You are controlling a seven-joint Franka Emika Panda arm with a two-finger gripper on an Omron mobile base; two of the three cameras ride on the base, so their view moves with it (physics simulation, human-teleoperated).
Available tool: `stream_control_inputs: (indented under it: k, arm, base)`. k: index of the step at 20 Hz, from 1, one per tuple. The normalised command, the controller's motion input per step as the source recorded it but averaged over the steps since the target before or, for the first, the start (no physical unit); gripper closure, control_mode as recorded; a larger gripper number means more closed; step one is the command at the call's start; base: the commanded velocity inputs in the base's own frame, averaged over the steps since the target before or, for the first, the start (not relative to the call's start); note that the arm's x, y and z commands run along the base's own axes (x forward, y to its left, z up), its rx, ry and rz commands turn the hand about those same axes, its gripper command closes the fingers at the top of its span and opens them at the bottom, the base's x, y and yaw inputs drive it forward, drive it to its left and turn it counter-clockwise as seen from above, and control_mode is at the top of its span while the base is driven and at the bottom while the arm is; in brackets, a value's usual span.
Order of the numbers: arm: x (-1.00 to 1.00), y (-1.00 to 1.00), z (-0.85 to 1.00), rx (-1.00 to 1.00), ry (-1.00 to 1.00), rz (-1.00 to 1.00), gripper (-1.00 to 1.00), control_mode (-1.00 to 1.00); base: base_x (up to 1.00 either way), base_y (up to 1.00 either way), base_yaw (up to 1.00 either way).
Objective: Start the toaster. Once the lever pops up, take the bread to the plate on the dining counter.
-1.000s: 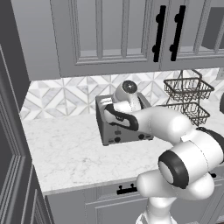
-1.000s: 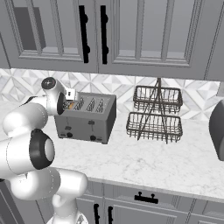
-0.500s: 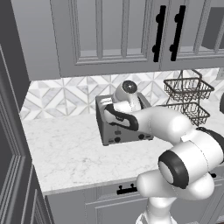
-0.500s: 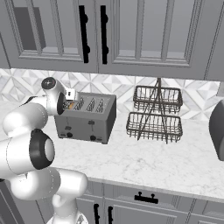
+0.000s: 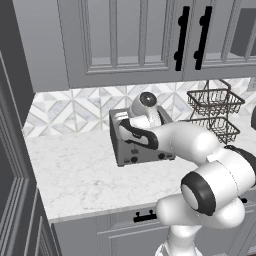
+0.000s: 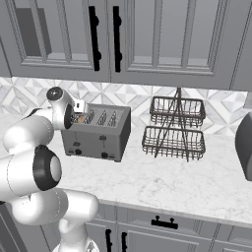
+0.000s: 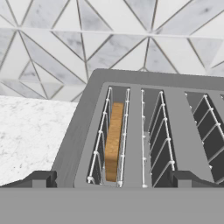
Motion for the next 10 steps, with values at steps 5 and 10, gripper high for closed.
stream_control_inputs:
  k: [5,10]
  arm:
    - [0.0,0.0,0.0,0.0,0.0,0.0,-1.0,-1.0]
    - [0.0,0.0,0.0,0.0,0.0,0.0,-1.0,-1.0]
  base:
    - [0.0,0.0,0.0]
    - [0.0,0.0,0.0]
